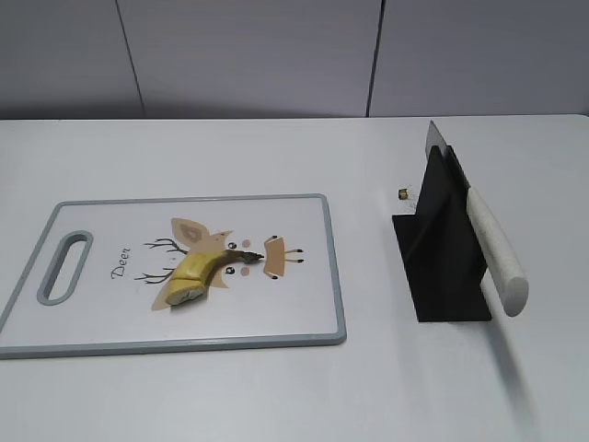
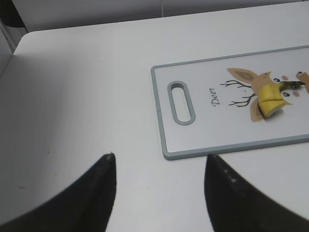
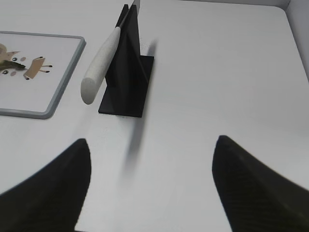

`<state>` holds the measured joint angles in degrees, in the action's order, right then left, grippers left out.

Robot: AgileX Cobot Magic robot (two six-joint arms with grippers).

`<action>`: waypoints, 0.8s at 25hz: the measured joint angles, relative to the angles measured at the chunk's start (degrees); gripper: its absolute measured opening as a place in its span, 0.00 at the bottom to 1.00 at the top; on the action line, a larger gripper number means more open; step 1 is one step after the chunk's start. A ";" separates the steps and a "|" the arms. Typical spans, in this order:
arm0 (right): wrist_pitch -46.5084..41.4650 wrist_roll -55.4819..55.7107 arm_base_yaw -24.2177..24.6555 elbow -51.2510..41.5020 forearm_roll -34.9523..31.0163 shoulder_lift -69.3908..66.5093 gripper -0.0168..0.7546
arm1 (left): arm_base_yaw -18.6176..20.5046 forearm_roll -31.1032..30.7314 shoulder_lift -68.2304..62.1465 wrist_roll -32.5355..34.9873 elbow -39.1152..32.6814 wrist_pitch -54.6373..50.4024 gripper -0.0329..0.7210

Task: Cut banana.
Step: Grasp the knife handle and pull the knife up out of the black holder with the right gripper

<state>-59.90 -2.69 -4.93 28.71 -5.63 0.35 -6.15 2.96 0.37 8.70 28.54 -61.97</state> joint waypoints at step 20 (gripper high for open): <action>0.00 0.00 0.00 0.00 0.00 0.00 0.79 | 0.00 0.00 0.00 0.00 0.00 0.00 0.79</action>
<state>-59.90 -2.69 -4.93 28.71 -5.63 0.35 -6.15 2.96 0.37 8.70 28.54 -61.97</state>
